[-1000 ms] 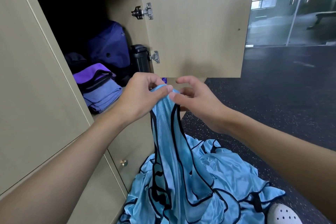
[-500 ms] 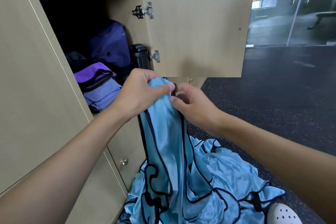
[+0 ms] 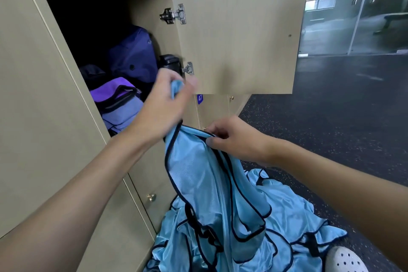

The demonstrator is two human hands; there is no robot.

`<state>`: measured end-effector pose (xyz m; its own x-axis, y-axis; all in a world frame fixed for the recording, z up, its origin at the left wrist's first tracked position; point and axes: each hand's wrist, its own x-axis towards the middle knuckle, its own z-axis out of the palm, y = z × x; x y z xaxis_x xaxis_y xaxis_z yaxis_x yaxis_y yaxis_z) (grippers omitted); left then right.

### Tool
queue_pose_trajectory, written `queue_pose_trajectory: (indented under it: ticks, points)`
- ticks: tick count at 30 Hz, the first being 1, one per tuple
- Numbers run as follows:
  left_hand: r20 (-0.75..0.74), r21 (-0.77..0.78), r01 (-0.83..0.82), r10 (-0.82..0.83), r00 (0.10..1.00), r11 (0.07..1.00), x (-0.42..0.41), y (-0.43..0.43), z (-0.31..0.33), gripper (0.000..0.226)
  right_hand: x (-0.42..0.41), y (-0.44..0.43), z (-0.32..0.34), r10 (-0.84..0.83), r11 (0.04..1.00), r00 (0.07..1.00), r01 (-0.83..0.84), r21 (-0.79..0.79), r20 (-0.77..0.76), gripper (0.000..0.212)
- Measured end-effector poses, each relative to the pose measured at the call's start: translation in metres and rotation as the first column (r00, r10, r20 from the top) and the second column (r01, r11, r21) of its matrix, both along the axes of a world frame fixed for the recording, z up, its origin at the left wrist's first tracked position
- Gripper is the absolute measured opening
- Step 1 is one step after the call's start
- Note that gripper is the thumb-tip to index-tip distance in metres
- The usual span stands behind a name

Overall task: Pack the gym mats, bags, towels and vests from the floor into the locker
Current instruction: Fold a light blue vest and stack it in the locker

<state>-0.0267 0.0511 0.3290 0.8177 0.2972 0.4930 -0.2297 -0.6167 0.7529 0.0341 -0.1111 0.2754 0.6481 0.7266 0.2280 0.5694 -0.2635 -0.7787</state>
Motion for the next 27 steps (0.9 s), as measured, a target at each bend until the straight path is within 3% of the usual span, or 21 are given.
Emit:
queue_pose_trajectory:
  ticks: [2, 4, 7, 10, 13, 17, 20, 27]
  points:
    - [-0.251, 0.47, 0.105, 0.018, 0.968, 0.876, -0.004, 0.003, -0.006, 0.057, 0.001, 0.0, 0.002, 0.006, 1.0, 0.997, -0.007, 0.008, 0.077, 0.01]
    - [-0.394, 0.607, 0.256, 0.005, 0.919, 0.752, -0.007, 0.006, -0.01, 0.058, 0.002, -0.002, 0.004, 0.007, 1.0, 0.987, -0.003, -0.026, 0.159, 0.011]
    - [-0.424, 0.63, 0.277, 0.023, 0.905, 0.726, -0.007, 0.011, -0.009, 0.038, 0.002, -0.006, 0.001, -0.009, 0.989, 0.964, 0.048, -0.139, 0.265, 0.012]
    - [-0.331, 0.631, 0.186, 0.045, 0.943, 0.753, -0.009, 0.012, -0.006, 0.036, 0.003, -0.007, -0.003, -0.048, 0.983, 0.964, 0.092, -0.157, 0.263, 0.011]
    - [-0.18, 0.582, 0.067, 0.049, 0.982, 0.81, -0.008, 0.012, -0.002, 0.034, 0.003, -0.006, -0.007, -0.095, 0.994, 0.979, 0.101, -0.027, 0.182, 0.022]
    - [-0.046, 0.561, 0.001, 0.03, 0.998, 0.828, -0.008, 0.001, 0.005, 0.023, -0.005, -0.002, -0.008, -0.233, 0.954, 0.945, 0.177, 0.241, 0.23, 0.033]
    - [-0.019, 0.529, 0.005, 0.006, 1.0, 0.848, -0.007, -0.005, 0.008, 0.019, -0.012, 0.003, -0.005, -0.21, 0.954, 0.963, 0.164, 0.252, 0.168, 0.029]
    - [-0.035, 0.473, 0.073, -0.065, 0.997, 0.878, -0.012, -0.007, 0.012, 0.01, -0.007, 0.006, -0.002, -0.382, 0.899, 0.914, 0.334, 0.284, 0.134, 0.014]
